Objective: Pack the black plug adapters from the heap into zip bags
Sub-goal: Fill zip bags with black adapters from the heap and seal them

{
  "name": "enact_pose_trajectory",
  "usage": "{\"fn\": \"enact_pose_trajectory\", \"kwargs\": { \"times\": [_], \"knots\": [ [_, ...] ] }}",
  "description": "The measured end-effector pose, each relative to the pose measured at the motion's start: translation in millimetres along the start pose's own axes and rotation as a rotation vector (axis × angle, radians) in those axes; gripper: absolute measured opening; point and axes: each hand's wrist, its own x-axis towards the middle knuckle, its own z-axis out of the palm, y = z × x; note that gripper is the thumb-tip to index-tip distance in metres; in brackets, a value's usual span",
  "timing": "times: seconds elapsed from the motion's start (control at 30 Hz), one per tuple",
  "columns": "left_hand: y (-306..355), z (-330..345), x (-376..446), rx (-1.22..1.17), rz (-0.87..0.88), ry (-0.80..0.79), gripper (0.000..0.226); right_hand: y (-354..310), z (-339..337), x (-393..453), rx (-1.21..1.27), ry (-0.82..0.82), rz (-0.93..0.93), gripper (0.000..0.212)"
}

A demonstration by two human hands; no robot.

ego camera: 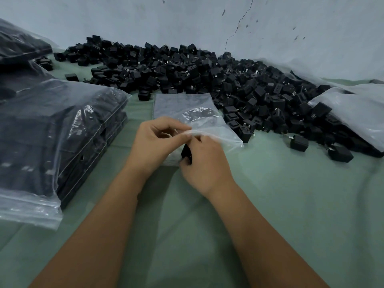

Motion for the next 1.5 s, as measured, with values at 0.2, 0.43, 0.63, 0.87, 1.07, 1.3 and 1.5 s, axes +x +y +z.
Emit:
{"fn": "enact_pose_trajectory", "kwargs": {
  "times": [0.2,0.43,0.63,0.87,1.07,1.3,1.5],
  "knots": [
    [-6,-16,6,-0.046,-0.057,0.113,0.023,4,0,-1,0.154,-0.040,0.096,0.045],
    [-26,-24,8,0.273,-0.288,0.444,0.016,0,0,0,0.292,-0.096,0.182,0.013],
    [-29,-23,10,0.494,-0.323,0.360,0.021,2,0,-3,0.123,0.033,0.165,0.025],
    [-31,-24,14,0.538,-0.371,0.304,0.020,-2,1,-2,0.134,-0.118,-0.006,0.011],
    [-32,-25,16,0.554,-0.397,0.296,0.025,-4,7,4,0.052,-0.213,-0.039,0.032],
    [-31,-22,15,0.598,-0.382,0.322,0.026,-7,24,33,-0.050,-0.217,-0.195,0.038],
    [-29,-21,12,0.643,-0.343,0.294,0.023,-7,24,20,-0.031,-0.141,-0.225,0.028]
  ]
}}
